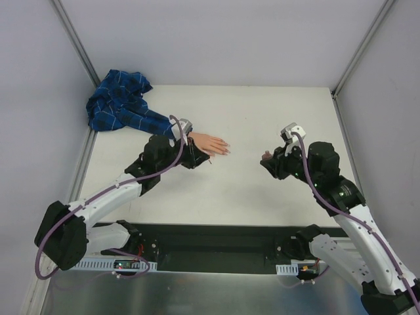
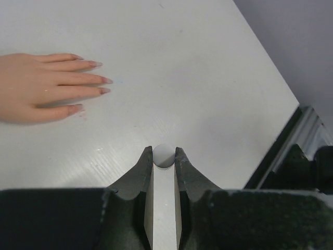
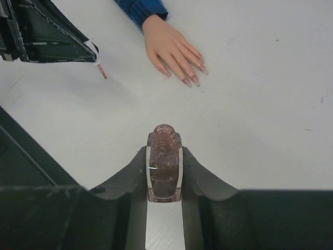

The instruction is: Paint the nails

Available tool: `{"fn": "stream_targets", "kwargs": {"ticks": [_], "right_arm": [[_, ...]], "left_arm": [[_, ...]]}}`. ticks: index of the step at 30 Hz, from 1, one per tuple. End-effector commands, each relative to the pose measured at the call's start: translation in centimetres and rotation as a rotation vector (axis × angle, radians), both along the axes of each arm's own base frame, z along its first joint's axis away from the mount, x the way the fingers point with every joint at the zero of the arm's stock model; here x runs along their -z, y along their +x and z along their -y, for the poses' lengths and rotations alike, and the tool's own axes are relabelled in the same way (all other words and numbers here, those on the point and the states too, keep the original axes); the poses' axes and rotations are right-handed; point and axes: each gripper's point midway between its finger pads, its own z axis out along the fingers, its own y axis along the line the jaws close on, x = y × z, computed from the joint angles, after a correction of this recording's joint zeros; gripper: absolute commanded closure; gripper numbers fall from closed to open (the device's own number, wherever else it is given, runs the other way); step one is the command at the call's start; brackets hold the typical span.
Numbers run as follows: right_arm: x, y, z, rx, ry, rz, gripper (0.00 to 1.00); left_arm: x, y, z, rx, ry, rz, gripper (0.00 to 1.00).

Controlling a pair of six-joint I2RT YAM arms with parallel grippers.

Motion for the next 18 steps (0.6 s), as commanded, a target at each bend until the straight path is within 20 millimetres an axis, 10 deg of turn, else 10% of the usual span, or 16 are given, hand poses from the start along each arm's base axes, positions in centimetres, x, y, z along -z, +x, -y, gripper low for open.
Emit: {"fn": "stream_targets", "kwargs": {"ticks": [1, 6, 18], "right_arm": [[-3.0, -2.4, -1.6, -0.14, 0.08, 0.011, 1.0], [-4.9, -4.9, -3.6, -0.29, 0.173, -0.019, 1.0], [-7.7, -8.7, -4.7, -0.47, 0.267, 0.033, 1.0]], "left_arm": [[-7.5, -3.9, 1.5, 0.224, -0.094, 0.008, 1.0], [-16.9, -7.2, 3.3, 0.464, -0.258, 0.113, 1.0], [-25.1, -10.3, 6.1, 0.708, -0.455, 0.052, 1.0]]}}
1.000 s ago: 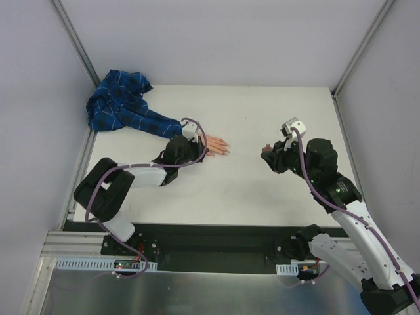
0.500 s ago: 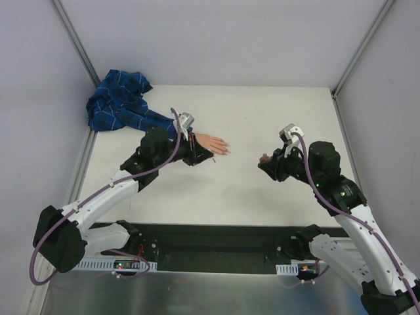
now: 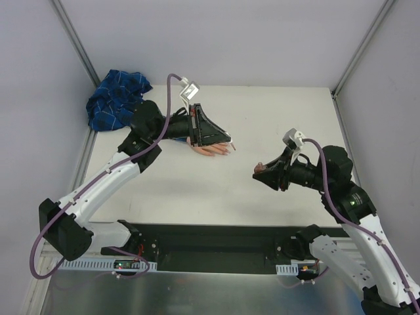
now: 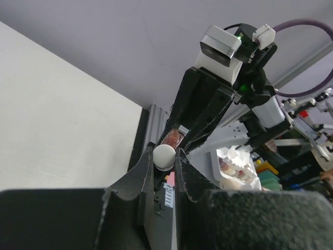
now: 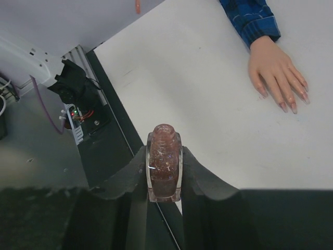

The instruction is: Paint the nails

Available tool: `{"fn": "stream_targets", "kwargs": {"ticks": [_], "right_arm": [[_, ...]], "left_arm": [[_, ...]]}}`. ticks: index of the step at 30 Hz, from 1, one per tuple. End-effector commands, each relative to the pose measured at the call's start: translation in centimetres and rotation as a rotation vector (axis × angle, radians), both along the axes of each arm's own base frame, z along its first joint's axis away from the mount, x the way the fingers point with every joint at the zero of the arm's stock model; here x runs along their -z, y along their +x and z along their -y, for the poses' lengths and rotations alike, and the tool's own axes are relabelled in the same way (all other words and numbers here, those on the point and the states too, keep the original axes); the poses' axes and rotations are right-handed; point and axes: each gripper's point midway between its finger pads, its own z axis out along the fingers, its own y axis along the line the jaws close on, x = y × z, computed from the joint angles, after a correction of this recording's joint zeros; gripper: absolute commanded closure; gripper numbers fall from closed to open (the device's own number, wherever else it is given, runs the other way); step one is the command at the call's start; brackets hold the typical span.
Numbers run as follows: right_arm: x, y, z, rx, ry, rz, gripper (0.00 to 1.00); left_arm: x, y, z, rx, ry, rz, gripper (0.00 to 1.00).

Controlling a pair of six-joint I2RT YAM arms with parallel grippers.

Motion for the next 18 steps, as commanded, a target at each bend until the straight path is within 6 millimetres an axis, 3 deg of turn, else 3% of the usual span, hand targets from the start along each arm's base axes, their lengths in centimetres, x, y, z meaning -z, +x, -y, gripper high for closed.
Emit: {"fn": "stream_targets", "kwargs": {"ticks": [1, 3, 6, 18], "right_arm": [[-3.8, -2.0, -1.0, -0.132, 0.084, 0.097, 1.0], [-4.7, -2.5, -1.2, -0.162, 0.097, 0.118, 1.0], [-5.4, -2.8, -1.4, -0.193, 0.101, 0.127, 1.0], [-6.4, -3.1, -1.5, -0.202, 0.114, 0.145, 1.0]], "left_arm": [[-3.8, -3.0, 1.1, 0.158, -0.057, 0.023, 1.0], [-4.6, -4.3, 1.9, 0.199, -0.066, 0.048, 1.0], [-4.9, -4.6, 2.8, 0.202, -0.063, 0.069, 1.0], [-4.8, -3.8, 5.0, 0.21, -0.053, 0.054, 1.0]]}}
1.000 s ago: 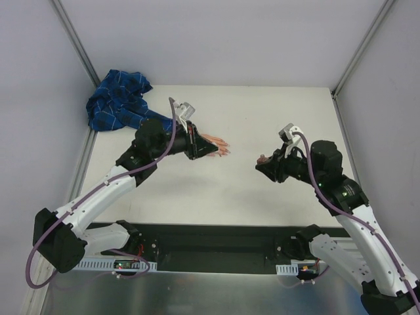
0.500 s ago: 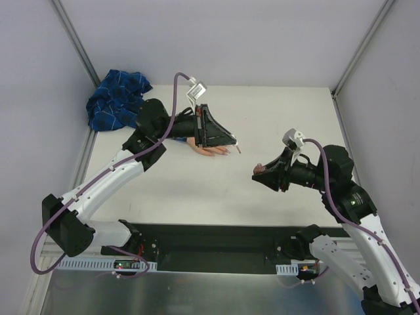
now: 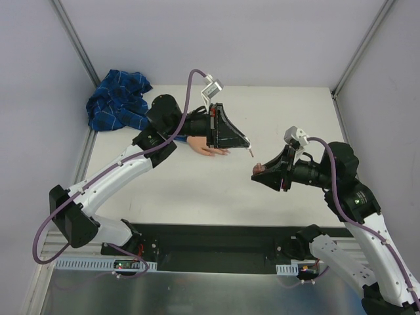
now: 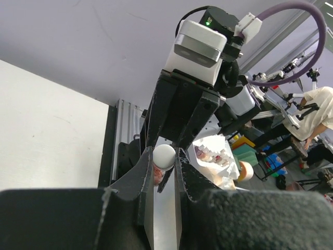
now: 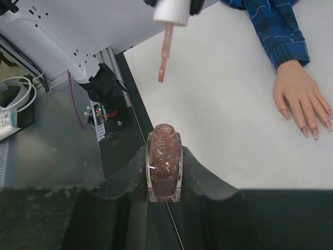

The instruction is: Paint the nails

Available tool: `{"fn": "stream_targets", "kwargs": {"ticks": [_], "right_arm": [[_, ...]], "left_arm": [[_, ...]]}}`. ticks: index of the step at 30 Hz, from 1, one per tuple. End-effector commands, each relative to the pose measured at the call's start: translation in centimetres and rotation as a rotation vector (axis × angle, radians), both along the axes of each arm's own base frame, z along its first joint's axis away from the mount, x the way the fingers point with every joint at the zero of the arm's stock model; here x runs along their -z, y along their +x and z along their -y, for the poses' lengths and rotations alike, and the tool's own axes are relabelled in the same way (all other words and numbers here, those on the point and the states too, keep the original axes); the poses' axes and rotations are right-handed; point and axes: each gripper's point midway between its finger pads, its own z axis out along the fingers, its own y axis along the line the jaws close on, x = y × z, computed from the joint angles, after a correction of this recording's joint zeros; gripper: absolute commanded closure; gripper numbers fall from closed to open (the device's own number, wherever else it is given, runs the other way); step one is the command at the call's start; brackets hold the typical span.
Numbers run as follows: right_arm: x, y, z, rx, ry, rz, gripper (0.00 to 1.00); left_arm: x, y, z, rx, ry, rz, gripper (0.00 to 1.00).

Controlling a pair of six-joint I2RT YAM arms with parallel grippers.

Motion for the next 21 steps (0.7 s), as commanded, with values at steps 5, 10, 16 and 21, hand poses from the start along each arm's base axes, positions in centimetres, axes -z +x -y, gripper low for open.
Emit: {"fn": "stream_targets", "kwargs": {"ticks": [5, 10, 16, 21], "right_arm": [[-3.62, -0.65, -0.12, -0.03, 0.058, 0.114, 1.0], [-3.4, -0.41, -0.07, -0.017, 0.049, 0.104, 1.0], [-3.22, -0.23, -0.11, -0.014, 0.044, 0.096, 1.0], [-2.96, -0.08, -0.1, -0.006, 0.041, 0.093, 1.0]], "left_arm": [[-1.23, -0.77, 1.2, 0.038, -0.023, 0.04, 1.0], [-1.1, -1.06, 1.52, 0.046, -0.021, 0.043, 1.0], [-1.15, -1.21, 1.61, 0.051, -0.021, 0.045, 1.0], [-1.57, -1.27, 1.55, 0.051, -0.026, 0.057, 1.0]]}}
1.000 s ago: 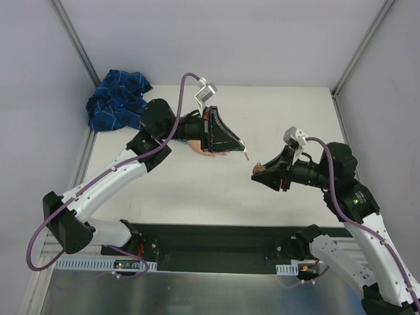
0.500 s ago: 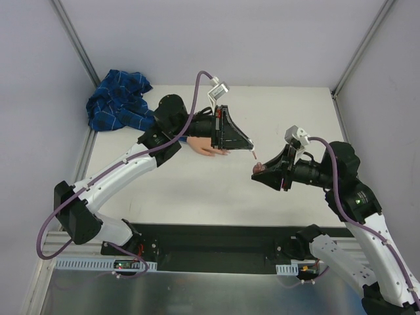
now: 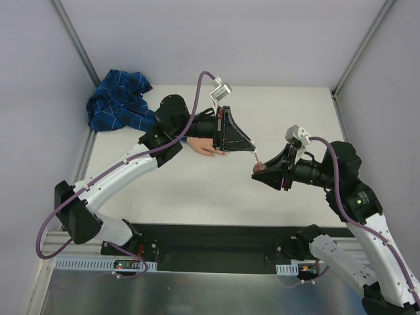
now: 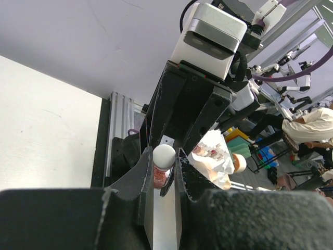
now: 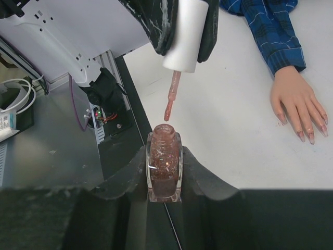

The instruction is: Paint the nails

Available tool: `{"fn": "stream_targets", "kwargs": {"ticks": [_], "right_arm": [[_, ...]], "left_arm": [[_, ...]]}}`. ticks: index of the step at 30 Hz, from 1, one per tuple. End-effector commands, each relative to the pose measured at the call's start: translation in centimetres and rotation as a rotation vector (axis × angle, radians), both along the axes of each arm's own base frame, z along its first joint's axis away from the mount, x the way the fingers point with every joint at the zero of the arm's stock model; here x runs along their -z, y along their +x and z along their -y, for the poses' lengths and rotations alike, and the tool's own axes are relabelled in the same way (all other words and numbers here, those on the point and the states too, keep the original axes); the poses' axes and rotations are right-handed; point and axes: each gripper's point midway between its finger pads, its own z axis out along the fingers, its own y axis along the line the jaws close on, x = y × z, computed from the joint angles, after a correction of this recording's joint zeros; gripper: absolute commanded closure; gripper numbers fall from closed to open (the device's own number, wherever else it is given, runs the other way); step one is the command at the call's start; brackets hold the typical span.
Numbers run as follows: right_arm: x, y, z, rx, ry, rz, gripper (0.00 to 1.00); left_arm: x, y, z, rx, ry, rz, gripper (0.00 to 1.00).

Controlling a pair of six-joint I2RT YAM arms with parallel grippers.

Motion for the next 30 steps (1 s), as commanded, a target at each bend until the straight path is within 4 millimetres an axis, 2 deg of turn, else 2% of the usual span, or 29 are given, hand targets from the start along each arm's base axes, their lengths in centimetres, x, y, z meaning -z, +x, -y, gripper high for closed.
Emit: {"fn": "stream_targets", "kwargs": {"ticks": [1, 30], "right_arm": [[-2.2, -0.1, -0.1, -0.008, 0.034, 0.078, 1.0], [-2.9, 0.3, -0.1, 0.003, 0.039, 0.085, 1.0]], "left_arm": [[-2.4, -0.6, -0.2, 0.01, -0.057, 0.082, 1.0], [-0.6, -1.2, 0.5, 0.027, -0.007, 0.078, 1.0]]}}
